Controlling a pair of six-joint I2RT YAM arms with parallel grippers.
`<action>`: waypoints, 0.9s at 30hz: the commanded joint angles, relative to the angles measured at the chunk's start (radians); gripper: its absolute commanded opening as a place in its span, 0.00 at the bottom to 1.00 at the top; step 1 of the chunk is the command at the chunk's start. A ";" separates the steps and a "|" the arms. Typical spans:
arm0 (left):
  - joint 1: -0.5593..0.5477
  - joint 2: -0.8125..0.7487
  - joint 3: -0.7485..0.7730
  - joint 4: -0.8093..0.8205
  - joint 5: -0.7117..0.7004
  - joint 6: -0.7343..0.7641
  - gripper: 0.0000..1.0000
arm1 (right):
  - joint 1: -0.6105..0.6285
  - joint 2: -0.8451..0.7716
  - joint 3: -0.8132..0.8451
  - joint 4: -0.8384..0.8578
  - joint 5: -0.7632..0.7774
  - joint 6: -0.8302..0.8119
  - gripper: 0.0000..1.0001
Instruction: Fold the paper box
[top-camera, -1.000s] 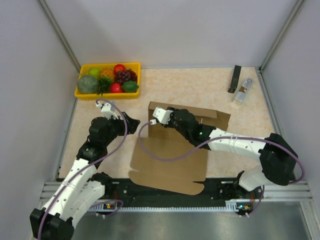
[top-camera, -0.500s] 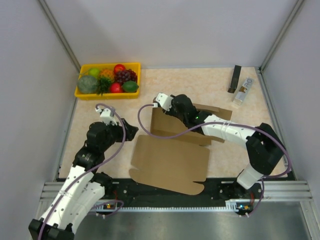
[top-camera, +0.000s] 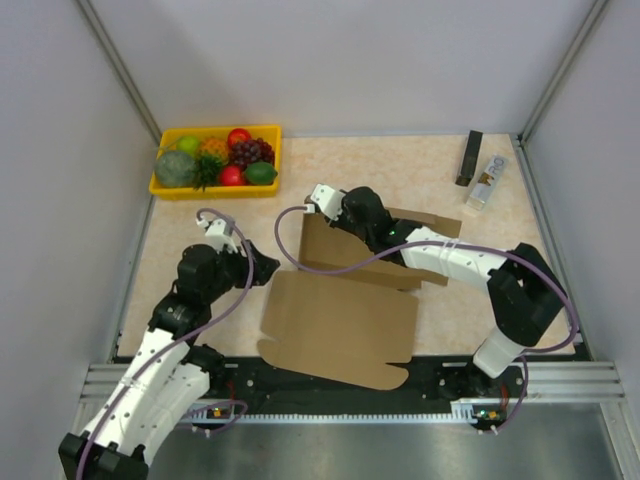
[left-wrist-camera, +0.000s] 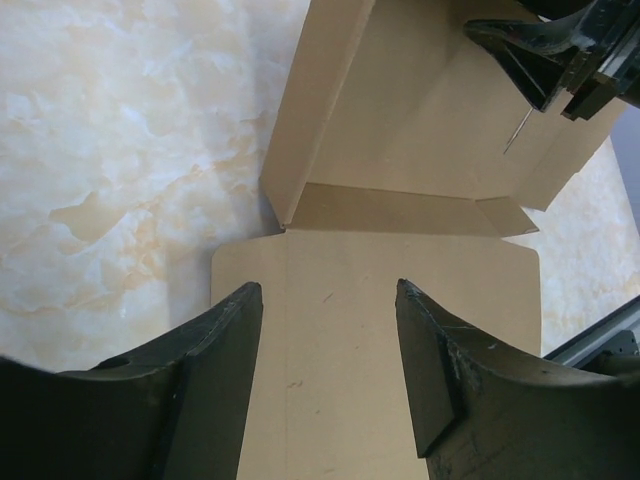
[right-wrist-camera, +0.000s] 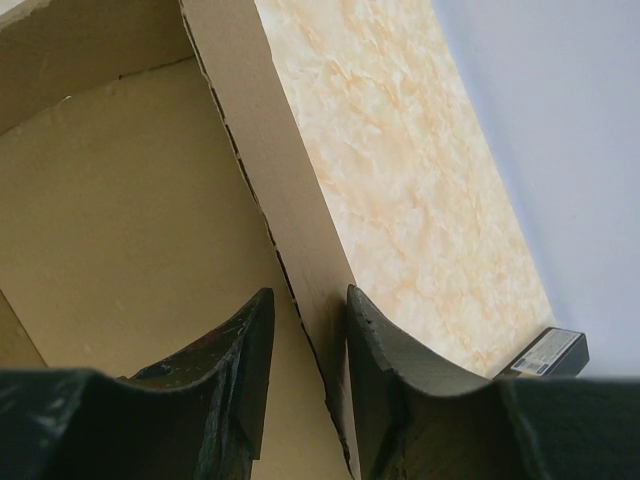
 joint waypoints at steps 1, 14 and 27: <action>0.005 0.066 -0.033 0.170 0.051 -0.062 0.59 | 0.001 -0.038 0.000 -0.046 -0.050 0.050 0.33; 0.004 -0.010 0.023 0.062 0.248 -0.106 0.66 | -0.059 0.014 0.046 -0.094 0.004 0.112 0.17; 0.004 -0.061 -0.021 0.032 0.282 -0.123 0.69 | -0.101 0.074 0.113 -0.154 -0.091 0.172 0.15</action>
